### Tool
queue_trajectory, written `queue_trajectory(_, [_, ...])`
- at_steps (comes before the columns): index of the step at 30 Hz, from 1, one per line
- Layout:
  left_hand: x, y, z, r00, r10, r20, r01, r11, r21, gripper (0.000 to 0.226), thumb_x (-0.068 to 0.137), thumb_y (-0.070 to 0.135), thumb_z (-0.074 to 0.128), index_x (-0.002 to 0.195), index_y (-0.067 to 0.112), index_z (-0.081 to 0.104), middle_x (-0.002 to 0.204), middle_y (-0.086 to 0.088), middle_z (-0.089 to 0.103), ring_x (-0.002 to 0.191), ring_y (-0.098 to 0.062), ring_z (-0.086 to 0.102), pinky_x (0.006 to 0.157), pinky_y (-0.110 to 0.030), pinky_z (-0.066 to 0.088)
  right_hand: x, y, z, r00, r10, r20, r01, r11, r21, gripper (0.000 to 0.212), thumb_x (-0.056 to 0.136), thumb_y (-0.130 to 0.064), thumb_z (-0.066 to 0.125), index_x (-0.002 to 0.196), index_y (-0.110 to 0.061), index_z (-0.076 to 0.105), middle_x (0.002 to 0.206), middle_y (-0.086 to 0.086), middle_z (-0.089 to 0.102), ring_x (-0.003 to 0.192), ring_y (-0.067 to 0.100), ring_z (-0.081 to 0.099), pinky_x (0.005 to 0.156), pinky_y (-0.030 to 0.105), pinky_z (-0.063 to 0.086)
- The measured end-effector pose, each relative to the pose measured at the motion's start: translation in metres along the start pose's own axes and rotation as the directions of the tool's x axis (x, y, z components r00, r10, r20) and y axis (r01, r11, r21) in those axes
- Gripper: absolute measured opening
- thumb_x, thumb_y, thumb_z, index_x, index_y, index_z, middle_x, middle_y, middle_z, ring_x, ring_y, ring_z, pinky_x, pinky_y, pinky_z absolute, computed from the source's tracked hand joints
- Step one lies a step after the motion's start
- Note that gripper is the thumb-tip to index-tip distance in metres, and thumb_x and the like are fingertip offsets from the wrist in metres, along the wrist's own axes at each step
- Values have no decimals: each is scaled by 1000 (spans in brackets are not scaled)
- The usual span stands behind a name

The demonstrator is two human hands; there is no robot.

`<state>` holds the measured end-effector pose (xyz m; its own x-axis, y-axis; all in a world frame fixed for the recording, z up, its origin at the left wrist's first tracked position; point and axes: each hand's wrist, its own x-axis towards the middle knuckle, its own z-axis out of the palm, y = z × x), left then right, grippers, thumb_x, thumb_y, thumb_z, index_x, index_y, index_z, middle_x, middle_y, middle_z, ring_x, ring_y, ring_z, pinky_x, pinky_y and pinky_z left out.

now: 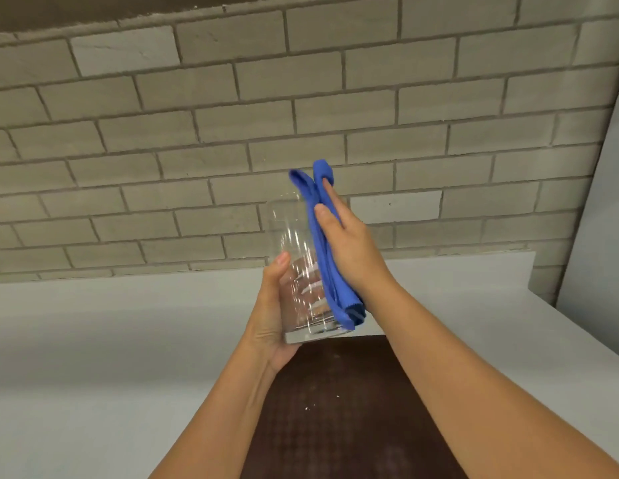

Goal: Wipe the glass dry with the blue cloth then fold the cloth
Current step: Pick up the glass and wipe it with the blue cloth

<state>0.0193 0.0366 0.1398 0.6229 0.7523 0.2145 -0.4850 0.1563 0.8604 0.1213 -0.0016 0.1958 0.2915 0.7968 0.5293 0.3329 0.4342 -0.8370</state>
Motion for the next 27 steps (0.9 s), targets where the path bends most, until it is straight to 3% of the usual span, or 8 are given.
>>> queue_trajectory(2, [2, 1, -1, 998, 59, -15, -60, 998, -21, 43, 68, 49, 59, 97, 19, 71, 88, -4, 74, 82, -20, 70, 68, -33, 56, -2, 5, 2, 995, 102, 10, -102, 992, 69, 43, 94, -37, 34, 137, -31, 34, 133, 2, 53, 112, 15, 53, 96, 27, 43])
queue_trajectory(4, [3, 2, -3, 995, 87, -55, -88, 996, -20, 45, 70, 48, 54, 99, 17, 70, 86, -4, 73, 77, -19, 69, 68, -31, 57, -23, 18, 9, 990, 138, 19, -140, 986, 86, 41, 94, -38, 34, 134, -32, 40, 121, -4, 61, 102, 8, 59, 87, 17, 48])
queue_trajectory(9, [5, 4, -13, 991, 9, -135, -6, 1000, 22, 67, 60, 57, 59, 110, 13, 64, 86, -3, 71, 76, -20, 67, 70, -34, 53, -84, 40, 25, 993, 120, 4, -119, 982, 148, 36, 84, -50, 38, 112, -69, 25, 132, -38, 31, 125, -13, 32, 94, -3, 28])
queue_trajectory(11, [6, 3, -13, 997, -28, -76, 29, 1000, 13, 64, 61, 57, 59, 105, 11, 66, 85, -6, 72, 76, -22, 67, 68, -33, 54, -85, 36, 25, 999, 35, 8, -35, 997, 72, 39, 81, -51, 35, 111, -70, 21, 130, -46, 19, 126, -23, 20, 94, -8, 20])
queue_trajectory(16, [6, -2, -8, 999, -43, 33, 45, 996, -77, 48, 69, 49, 58, 101, 15, 70, 87, -7, 74, 80, -21, 70, 68, -32, 57, -29, 16, 12, 984, -177, 12, 177, 974, -144, 48, 94, -27, 40, 135, -42, 18, 152, -16, 11, 135, -7, 12, 97, -7, 13])
queue_trajectory(19, [8, 0, -5, 1000, -29, -4, 28, 997, -77, 50, 68, 51, 56, 100, 15, 69, 89, -8, 73, 82, -23, 68, 75, -36, 57, -1, 9, 5, 999, -39, 22, 39, 999, -19, 47, 93, -29, 41, 139, -34, 27, 149, -9, 31, 130, 9, 38, 102, 10, 32])
queue_trajectory(23, [10, 4, -9, 997, 25, -67, -26, 1000, -17, 44, 67, 51, 54, 87, 16, 72, 74, -3, 74, 67, -18, 69, 59, -28, 56, -23, 24, 11, 995, 94, 16, -95, 992, 88, 42, 92, -36, 39, 134, -39, 37, 123, -7, 57, 90, 0, 58, 74, 5, 47])
queue_trajectory(27, [9, 6, -13, 995, 48, -88, -42, 996, 72, 44, 67, 52, 55, 86, 17, 74, 77, -4, 75, 72, -20, 70, 63, -31, 56, -77, 44, 23, 1000, 13, -14, -12, 995, 101, 39, 88, -43, 42, 116, -66, 29, 119, -50, 33, 111, -30, 33, 84, -7, 31])
